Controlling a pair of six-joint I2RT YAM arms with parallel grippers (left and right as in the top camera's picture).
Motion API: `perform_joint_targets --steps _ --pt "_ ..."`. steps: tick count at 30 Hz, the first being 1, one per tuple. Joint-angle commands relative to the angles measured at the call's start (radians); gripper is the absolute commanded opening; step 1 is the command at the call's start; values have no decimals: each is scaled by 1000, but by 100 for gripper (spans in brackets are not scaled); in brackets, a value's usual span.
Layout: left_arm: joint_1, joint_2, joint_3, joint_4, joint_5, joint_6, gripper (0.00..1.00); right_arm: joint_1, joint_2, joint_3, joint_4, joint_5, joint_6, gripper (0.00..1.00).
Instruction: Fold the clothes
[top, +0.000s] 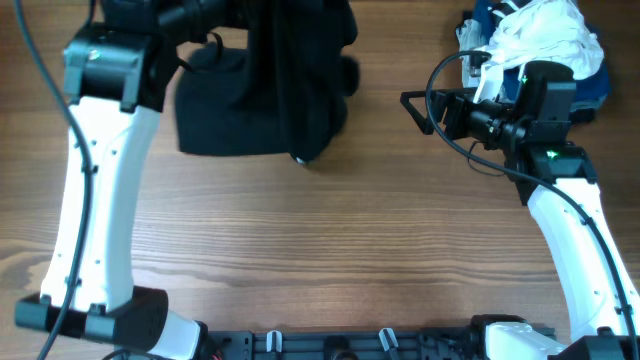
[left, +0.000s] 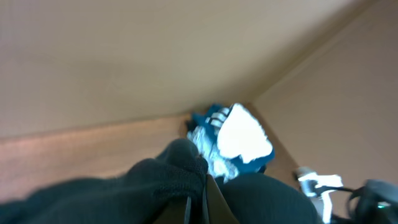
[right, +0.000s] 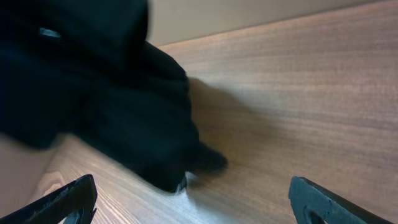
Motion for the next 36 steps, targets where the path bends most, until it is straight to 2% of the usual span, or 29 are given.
perform_joint_targets --steps 1,7,14,21,26,30,33,34,36 --pt "1 -67 76 28 16 -21 4 20 -8 18 33 -15 26 96" --pt "0 -70 78 61 -6 -28 4 124 -8 18 40 13 37 88" --pt "-49 -66 77 80 -133 -32 4 299 -8 18 107 135 100 87" --pt "-89 -66 78 80 -171 -40 4 513 15 18 182 462 195 89" --pt "-91 -67 78 74 -169 -83 4 621 100 18 266 719 248 89" --pt "-91 -67 78 67 -166 -100 4 652 182 18 367 756 249 87" --pt "-91 -68 78 61 -166 -100 4 652 217 18 377 795 266 79" --pt "-91 -68 78 58 -166 -100 4 650 221 18 373 823 263 72" --pt "-90 -68 78 51 -167 -100 4 645 221 18 370 889 257 47"
